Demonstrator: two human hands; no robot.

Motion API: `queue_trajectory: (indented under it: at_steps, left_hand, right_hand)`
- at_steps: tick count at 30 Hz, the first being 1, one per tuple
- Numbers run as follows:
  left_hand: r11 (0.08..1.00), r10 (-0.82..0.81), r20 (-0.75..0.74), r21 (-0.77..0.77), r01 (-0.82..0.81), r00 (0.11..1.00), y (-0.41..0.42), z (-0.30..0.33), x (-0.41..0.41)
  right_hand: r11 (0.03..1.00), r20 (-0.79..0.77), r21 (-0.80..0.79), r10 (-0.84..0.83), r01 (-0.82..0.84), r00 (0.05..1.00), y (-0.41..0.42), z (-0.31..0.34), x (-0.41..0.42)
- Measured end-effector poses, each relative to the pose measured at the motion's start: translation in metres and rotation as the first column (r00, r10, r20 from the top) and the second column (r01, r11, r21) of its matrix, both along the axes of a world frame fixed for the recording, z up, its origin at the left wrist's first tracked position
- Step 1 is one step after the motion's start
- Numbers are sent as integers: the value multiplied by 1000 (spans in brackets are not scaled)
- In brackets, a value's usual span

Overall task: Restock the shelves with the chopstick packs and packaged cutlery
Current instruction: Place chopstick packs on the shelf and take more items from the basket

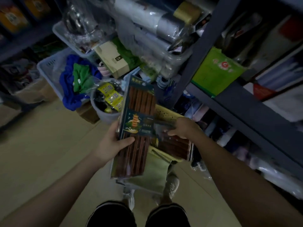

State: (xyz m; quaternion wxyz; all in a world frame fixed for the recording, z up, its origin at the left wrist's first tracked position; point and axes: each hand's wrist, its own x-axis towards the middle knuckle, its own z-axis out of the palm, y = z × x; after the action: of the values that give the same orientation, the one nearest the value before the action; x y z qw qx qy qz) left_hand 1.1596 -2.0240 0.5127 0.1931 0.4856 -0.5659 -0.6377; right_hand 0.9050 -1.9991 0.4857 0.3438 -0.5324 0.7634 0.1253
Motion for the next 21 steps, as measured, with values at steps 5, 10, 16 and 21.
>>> queue_trajectory:
  at_steps: [5, 10, 16, 21]
  left_hand:
    - [944, -329, -59, -6, 329, 943, -2, 41, -21]
    - [854, -520, -188, -119, 506, 833, 24, 103, -85]
    - [813, -581, -316, -282, 510, 750, 87, 165, -173]
    - [817, -572, -450, -392, 424, 686, 167, 211, -256]
  right_hand:
    - [971, -174, -236, -19, -23, 985, 69, 71, -11]
    - [723, 96, -570, -412, 389, 906, 165, 140, -68]
    - [74, 678, -602, -479, 795, 558, 286, 200, -117]
    - [-284, 845, -506, -352, 815, 402, 394, 261, -173]
